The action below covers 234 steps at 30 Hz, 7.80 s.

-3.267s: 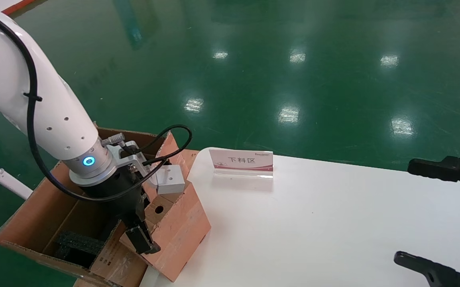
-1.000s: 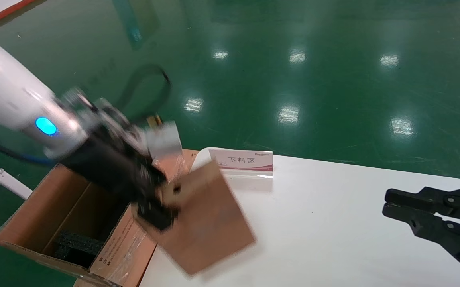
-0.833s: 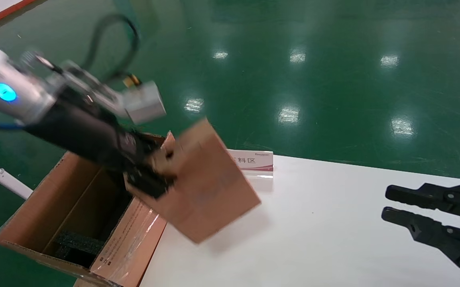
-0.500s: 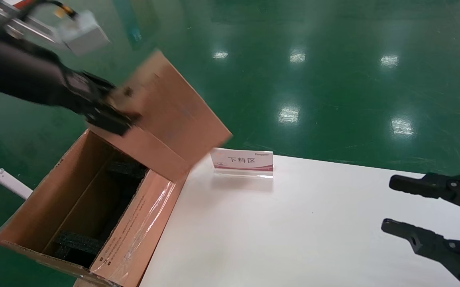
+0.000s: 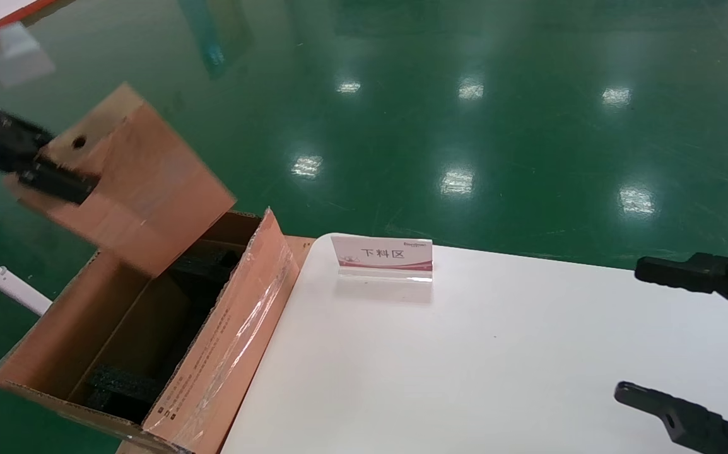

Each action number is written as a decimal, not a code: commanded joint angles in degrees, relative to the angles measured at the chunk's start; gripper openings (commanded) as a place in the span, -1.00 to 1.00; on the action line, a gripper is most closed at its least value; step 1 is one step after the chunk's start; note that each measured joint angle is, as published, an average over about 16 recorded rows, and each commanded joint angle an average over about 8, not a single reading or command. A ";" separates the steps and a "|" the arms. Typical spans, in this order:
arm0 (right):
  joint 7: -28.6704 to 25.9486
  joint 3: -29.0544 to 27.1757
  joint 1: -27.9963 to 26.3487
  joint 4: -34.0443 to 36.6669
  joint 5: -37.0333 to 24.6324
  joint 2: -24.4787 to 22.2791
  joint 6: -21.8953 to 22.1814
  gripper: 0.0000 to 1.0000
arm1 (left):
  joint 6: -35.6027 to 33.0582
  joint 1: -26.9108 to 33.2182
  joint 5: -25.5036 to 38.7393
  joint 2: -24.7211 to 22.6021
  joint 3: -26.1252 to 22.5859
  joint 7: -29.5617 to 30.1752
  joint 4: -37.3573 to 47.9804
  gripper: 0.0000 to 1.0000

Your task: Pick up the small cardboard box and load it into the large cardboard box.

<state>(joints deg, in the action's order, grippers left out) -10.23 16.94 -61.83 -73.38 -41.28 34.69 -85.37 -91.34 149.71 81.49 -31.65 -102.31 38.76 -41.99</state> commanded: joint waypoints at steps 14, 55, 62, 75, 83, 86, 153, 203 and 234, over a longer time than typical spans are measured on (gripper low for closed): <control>0.02 0.05 -0.01 0.00 0.03 -0.02 0.02 1.00 | 1.16 -6.62 -3.28 -3.28 -11.34 0.47 10.08 -1.00; 0.09 0.17 -0.04 0.00 0.12 -0.07 0.07 1.00 | 6.12 -21.78 -6.58 -10.17 -13.07 3.20 31.44 -1.00; 0.10 0.19 -0.04 0.00 0.13 -0.08 0.08 1.00 | 7.10 -22.27 -6.70 -10.30 -13.00 4.73 31.37 -1.00; 0.12 0.23 -0.05 0.00 0.16 -0.09 0.10 1.00 | 10.14 -23.04 -5.88 -10.03 -13.46 8.73 29.06 -1.00; 0.13 0.26 -0.06 0.00 0.17 -0.10 0.11 1.00 | 12.75 -23.20 -4.71 -9.77 -14.07 11.90 26.51 -1.00; 0.13 0.26 -0.06 0.00 0.18 -0.11 0.11 1.00 | 13.67 -23.13 -4.19 -9.66 -14.33 13.32 25.17 -1.00; 0.22 0.43 -0.08 0.02 0.31 -0.18 0.20 1.00 | 24.06 -30.66 5.18 -10.92 -20.18 39.64 8.31 0.59; 0.24 0.46 -0.11 0.06 0.32 -0.18 0.19 1.00 | 27.92 -27.04 4.37 -6.87 -18.27 32.76 -2.16 1.00; 0.28 0.53 -0.13 0.07 0.36 -0.21 0.23 1.00 | 23.06 -26.67 -30.15 10.39 -3.93 -17.62 -12.89 1.00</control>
<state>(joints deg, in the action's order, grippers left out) -9.95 17.47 -61.95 -73.30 -40.92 34.48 -85.14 -67.81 123.01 52.06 -21.24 -105.97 22.13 -55.55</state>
